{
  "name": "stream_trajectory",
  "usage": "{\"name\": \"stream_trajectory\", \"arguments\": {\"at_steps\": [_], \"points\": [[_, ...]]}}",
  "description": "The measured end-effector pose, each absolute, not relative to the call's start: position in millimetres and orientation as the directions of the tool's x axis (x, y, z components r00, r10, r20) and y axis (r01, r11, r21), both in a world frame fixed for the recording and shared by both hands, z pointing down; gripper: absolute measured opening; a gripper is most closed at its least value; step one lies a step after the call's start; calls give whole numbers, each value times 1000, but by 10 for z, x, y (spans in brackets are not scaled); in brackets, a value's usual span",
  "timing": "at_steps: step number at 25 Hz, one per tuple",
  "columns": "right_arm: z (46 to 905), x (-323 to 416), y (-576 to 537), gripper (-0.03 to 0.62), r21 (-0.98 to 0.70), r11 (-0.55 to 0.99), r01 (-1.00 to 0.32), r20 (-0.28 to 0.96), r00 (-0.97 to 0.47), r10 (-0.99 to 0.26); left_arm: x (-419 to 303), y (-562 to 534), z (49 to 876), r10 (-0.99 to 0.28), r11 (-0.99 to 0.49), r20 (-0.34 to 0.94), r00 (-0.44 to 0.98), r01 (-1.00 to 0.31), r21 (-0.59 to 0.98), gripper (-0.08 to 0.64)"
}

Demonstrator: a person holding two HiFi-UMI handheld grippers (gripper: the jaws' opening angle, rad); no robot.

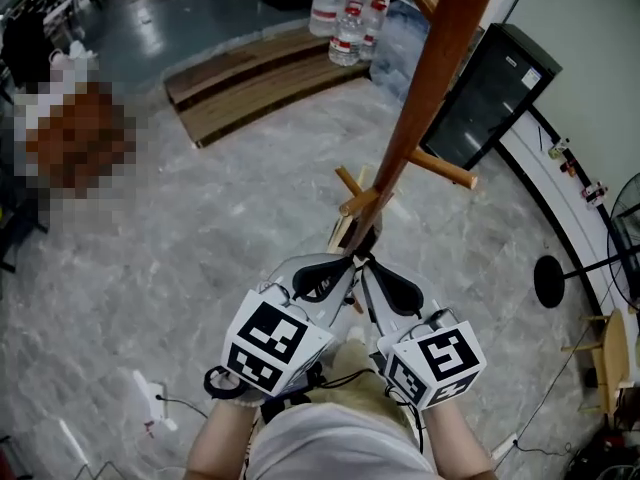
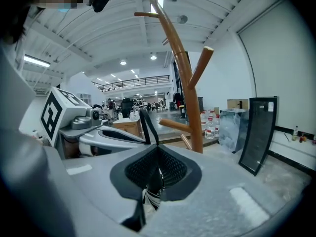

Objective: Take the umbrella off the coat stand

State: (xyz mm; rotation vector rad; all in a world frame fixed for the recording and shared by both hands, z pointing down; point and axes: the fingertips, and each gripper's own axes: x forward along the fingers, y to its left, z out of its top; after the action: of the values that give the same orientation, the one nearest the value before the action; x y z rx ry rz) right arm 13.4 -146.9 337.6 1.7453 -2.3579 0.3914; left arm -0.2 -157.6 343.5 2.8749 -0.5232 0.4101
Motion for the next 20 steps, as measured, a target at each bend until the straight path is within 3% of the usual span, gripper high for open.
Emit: {"name": "stream_trajectory", "arguments": {"at_steps": [20], "points": [[3561,1102,-502,3,-129,-79,-988,357,28,-934,1012,-648,3613,15,-994,383,924,-27,106,18]]}}
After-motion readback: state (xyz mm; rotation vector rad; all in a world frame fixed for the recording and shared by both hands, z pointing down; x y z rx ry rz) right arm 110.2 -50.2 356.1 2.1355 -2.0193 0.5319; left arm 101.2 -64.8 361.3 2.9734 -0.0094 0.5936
